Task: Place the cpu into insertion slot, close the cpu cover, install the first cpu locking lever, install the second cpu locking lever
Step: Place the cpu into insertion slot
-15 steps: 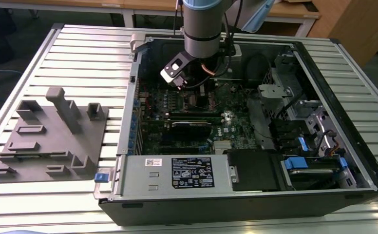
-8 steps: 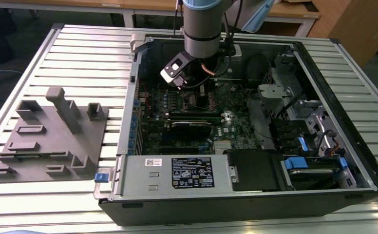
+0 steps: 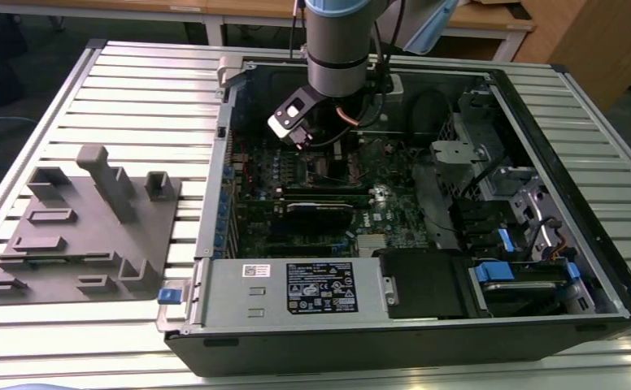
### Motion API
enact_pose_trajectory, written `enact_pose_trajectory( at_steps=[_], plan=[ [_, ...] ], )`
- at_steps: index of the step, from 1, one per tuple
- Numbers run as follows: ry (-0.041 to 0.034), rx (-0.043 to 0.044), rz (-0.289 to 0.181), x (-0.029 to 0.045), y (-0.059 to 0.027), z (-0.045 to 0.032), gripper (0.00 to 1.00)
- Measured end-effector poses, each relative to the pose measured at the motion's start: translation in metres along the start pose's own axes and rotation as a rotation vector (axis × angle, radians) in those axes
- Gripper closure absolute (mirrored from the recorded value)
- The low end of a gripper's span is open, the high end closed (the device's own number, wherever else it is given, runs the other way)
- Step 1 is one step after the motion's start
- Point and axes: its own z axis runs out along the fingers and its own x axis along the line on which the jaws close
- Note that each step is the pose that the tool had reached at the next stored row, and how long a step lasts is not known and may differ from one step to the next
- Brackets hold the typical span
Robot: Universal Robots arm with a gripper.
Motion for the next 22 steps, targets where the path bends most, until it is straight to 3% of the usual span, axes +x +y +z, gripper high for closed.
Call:
enact_pose_trajectory(
  at_steps=[9,11,12,18,22],
  plan=[
    [0.0005,-0.0006,0.0,0.0001,0.0001,0.0003,0.46],
    [0.0018,-0.0012,0.0,0.0003,0.0002,0.0008,0.45],
    [0.0013,-0.0009,0.0,0.0002,0.0001,0.0007,0.39],
    [0.0001,-0.0001,0.0,0.0,0.0,0.0001,0.39],
    [0.0,0.0,0.0,0.0,0.0003,-0.0035,0.39]
  ],
)
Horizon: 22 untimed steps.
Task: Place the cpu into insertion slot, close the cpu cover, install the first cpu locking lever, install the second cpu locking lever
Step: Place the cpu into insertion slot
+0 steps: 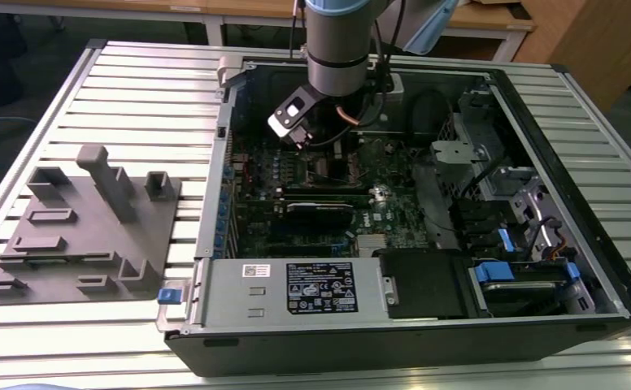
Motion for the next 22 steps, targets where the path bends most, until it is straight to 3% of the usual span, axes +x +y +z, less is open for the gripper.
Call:
enact_pose_trajectory(
  at_steps=[6,22],
  plan=[
    [0.0001,-0.0001,0.0,0.0,0.0007,-0.0074,0.39],
    [0.0001,-0.0001,0.0,0.0,0.0007,-0.0082,0.41]
  ],
)
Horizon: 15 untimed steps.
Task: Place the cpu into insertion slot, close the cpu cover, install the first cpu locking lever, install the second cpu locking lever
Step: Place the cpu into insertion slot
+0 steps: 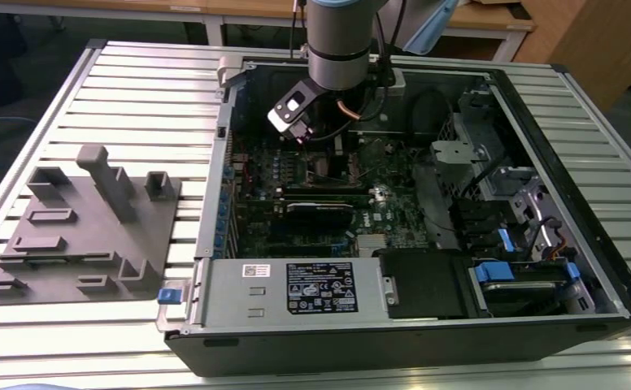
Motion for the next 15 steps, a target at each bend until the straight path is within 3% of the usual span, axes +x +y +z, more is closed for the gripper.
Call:
enact_pose_trajectory(
  at_steps=[1,5,10,15],
  plan=[
    [0.0,0.0,0.0,0.0,0.0,0.0,0.54],
    [0.0,0.0,0.0,0.0,0.0,-0.0001,0.65],
    [0.0,0.0,0.0,0.0,0.0,-0.0003,0.89],
    [0.0,0.0,0.0,0.0,0.0,-0.0004,0.89]
  ],
)
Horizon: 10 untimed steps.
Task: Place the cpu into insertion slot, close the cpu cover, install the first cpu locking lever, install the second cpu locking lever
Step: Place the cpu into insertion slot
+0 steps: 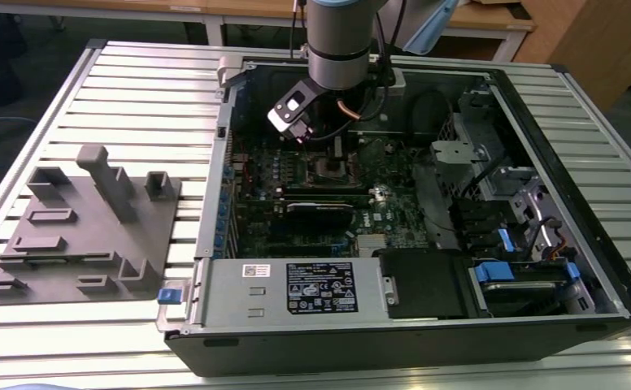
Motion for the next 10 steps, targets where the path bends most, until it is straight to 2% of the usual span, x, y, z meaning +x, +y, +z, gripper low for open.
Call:
enact_pose_trajectory(
  at_steps=[6,10],
  plan=[
    [-0.0001,0.0001,0.0,0.0,0.0,0.0001,0.89],
    [-0.001,0.0008,0.0,-0.0002,-0.0004,0.003,0.89]
  ],
)
